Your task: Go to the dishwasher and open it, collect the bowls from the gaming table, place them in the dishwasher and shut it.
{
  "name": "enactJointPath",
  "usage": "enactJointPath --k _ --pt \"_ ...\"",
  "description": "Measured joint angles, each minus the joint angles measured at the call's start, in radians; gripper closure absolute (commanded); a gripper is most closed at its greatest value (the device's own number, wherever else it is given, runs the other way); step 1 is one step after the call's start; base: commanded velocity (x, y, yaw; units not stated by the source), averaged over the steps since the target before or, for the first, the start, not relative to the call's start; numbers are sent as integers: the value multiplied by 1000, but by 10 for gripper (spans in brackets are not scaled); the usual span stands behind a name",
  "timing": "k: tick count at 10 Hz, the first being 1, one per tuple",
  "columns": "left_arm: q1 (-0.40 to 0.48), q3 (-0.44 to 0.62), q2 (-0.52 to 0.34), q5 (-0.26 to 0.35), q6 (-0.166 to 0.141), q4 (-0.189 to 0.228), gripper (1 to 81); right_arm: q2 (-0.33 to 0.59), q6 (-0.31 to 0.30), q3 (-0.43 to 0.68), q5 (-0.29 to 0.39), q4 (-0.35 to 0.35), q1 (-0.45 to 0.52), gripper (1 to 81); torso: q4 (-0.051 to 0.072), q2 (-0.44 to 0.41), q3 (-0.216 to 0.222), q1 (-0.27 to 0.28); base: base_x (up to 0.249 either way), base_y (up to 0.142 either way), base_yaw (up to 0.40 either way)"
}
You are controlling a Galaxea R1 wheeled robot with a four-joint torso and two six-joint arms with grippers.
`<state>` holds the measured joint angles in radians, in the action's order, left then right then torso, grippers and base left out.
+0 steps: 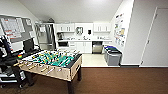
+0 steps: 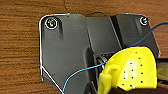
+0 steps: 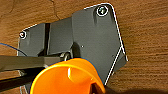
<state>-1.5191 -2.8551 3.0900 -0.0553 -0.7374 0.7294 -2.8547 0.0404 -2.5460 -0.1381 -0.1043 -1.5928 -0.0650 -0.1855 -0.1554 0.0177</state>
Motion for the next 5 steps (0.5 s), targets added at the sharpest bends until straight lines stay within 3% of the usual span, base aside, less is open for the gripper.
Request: enactJointPath --k 5 --pt "-6 0 -1 2 0 0 811 -1 0 -1 1 0 -2 811 0 0 0 0 179 0 0"
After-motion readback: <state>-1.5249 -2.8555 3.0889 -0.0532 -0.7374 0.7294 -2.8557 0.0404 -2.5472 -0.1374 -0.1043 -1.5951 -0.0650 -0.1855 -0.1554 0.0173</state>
